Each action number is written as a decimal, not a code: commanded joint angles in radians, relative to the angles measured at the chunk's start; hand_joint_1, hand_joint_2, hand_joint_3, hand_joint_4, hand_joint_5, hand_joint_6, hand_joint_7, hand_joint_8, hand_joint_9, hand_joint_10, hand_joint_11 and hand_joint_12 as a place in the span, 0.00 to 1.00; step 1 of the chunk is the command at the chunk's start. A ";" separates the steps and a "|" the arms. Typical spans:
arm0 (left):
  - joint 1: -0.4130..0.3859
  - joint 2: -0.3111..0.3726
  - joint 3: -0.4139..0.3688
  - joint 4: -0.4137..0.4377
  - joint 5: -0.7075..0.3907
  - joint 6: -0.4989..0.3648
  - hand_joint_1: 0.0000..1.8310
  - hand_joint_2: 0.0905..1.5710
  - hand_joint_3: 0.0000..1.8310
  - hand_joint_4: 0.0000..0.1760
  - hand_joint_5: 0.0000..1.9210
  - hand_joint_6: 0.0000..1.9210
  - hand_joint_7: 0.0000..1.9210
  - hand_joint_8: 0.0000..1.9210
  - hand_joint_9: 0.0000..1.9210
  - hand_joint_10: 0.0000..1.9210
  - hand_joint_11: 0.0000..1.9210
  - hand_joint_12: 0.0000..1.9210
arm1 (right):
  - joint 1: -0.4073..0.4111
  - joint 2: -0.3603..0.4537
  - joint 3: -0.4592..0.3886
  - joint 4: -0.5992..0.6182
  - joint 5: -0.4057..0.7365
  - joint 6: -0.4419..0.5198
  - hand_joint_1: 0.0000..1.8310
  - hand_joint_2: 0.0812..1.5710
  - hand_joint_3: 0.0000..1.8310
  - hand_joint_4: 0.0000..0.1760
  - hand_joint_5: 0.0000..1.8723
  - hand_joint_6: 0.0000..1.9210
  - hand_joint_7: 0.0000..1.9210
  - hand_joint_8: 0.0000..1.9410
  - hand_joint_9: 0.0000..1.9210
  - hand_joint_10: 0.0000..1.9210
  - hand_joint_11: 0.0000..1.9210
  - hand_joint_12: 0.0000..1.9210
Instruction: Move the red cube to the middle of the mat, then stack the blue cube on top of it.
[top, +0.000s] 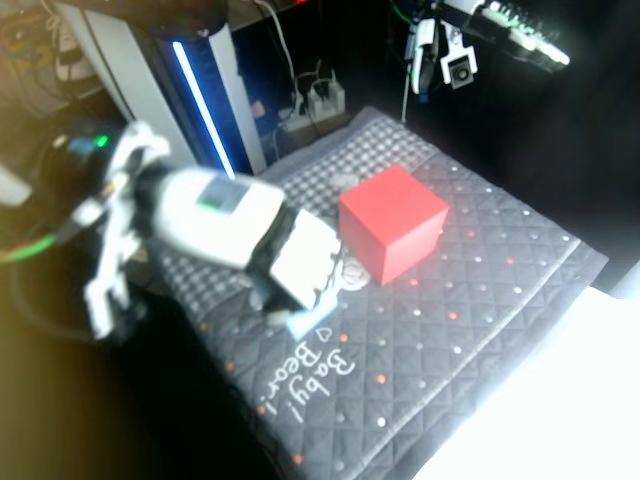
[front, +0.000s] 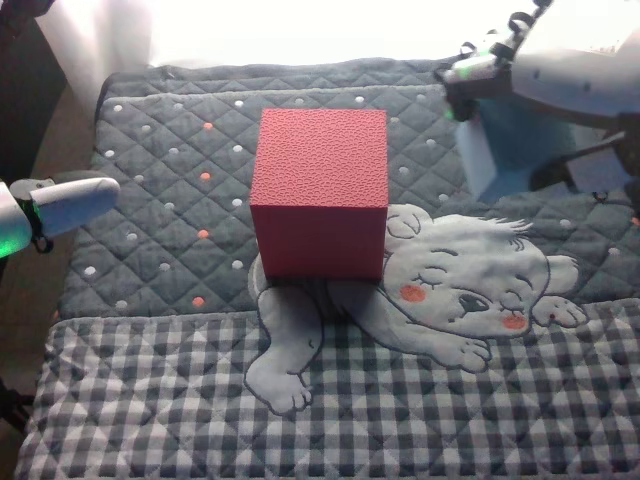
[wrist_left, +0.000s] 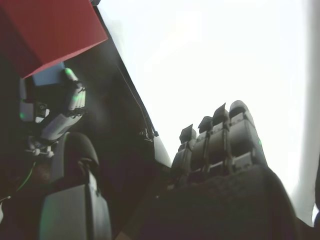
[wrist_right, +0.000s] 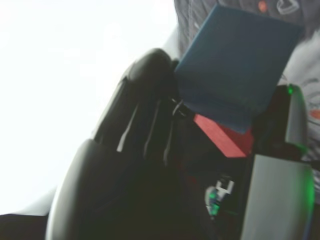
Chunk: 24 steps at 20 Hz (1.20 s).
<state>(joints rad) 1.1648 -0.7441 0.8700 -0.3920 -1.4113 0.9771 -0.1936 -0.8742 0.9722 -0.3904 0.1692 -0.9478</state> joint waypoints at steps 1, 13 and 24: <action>-0.005 0.003 0.005 0.003 -0.125 -0.001 0.37 0.60 0.01 0.17 0.00 0.00 0.00 0.00 0.00 0.00 0.02 0.01 | 0.037 0.015 0.009 -0.098 0.135 0.107 0.73 0.78 0.00 0.00 0.28 0.67 0.40 0.72 0.42 0.85 0.47 0.84; -0.003 -0.008 0.016 -0.017 -0.134 -0.001 0.37 0.61 0.00 0.19 0.00 0.00 0.00 0.00 0.00 0.00 0.00 0.33 | 0.216 -0.059 0.019 -0.373 0.205 0.297 0.64 0.83 0.00 0.00 0.31 0.71 0.37 0.89 0.38 0.92 0.43 0.93; 0.013 -0.019 0.022 -0.051 -0.135 -0.007 0.38 0.61 0.00 0.20 0.01 0.00 0.00 0.00 0.00 0.00 0.00 0.29 | 0.098 -0.240 0.118 -0.292 0.235 0.289 0.73 0.79 0.00 0.00 0.32 0.76 0.37 0.72 0.38 0.83 0.33 0.86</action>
<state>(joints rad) 1.1801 -0.7589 0.8848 -0.4503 -1.4178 0.9756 -0.1104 -1.1179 1.0893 -0.7048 0.2928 -0.6582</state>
